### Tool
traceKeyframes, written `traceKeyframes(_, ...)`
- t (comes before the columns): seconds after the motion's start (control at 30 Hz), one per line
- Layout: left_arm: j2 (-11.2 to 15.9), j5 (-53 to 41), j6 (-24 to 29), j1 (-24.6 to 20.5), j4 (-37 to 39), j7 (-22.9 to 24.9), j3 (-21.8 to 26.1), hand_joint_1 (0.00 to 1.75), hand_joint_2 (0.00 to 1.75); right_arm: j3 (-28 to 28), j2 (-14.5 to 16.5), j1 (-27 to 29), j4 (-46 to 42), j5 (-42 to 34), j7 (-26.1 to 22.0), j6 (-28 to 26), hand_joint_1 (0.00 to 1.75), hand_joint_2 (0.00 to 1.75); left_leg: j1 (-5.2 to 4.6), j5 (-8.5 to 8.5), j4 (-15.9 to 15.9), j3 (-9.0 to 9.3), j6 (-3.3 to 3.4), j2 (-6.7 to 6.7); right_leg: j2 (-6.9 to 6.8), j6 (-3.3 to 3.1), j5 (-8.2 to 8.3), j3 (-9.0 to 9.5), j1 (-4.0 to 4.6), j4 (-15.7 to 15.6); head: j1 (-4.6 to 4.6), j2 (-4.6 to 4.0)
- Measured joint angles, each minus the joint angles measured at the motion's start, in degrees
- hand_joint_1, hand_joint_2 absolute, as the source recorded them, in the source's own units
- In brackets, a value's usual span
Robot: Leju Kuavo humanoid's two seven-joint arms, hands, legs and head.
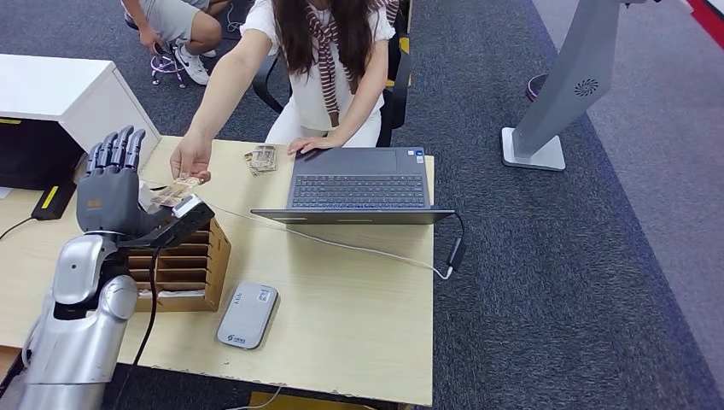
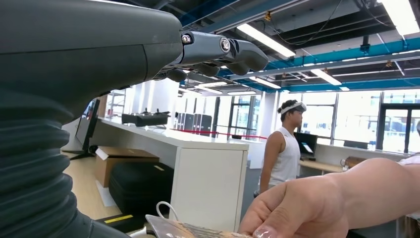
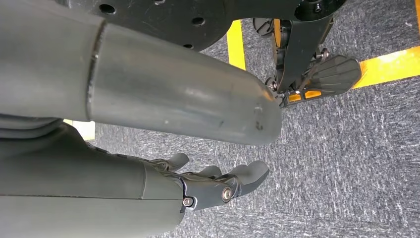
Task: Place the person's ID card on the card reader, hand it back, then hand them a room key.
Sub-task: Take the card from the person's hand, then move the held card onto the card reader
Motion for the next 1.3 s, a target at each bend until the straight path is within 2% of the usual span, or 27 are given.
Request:
traceKeyframes(0.13,0.0,0.0,-0.1,0.0,0.1,0.0,-0.1,1.75,1.75,0.0,0.0,0.0,0.0,0.0,0.0,0.0,0.00,0.00,0.00,0.00,0.0,0.00,0.00,0.00,0.00,0.00,0.00,0.00,0.00,0.0,0.00,0.00)
traceKeyframes(0.93,-0.1,2.1,-1.8,0.6,0.0,-1.4,-2.9,1.75,1.75,0.0,0.0,0.0,0.0,0.2,-0.5,0.3,0.00,0.00,0.00,0.00,0.0,-0.02,0.00,0.00,0.00,0.00,0.00,0.00,0.00,0.0,0.00,0.00)
traceKeyframes(1.17,-0.1,1.7,0.0,6.6,-4.9,-4.1,-4.9,1.75,1.75,-0.3,0.0,0.0,0.0,-0.3,-0.6,0.0,0.00,0.00,0.00,-0.02,0.0,-0.04,0.00,0.01,0.01,0.00,-0.01,-0.01,0.00,0.0,-0.01,0.00)
traceKeyframes(1.3,0.0,1.6,2.7,13.4,-10.4,-6.3,-6.4,1.75,1.75,-1.2,0.0,0.1,0.0,-1.2,-0.7,-0.3,0.00,0.00,0.00,-0.05,0.0,-0.05,0.02,0.03,0.03,0.02,-0.03,-0.04,0.00,0.0,-0.01,0.00)
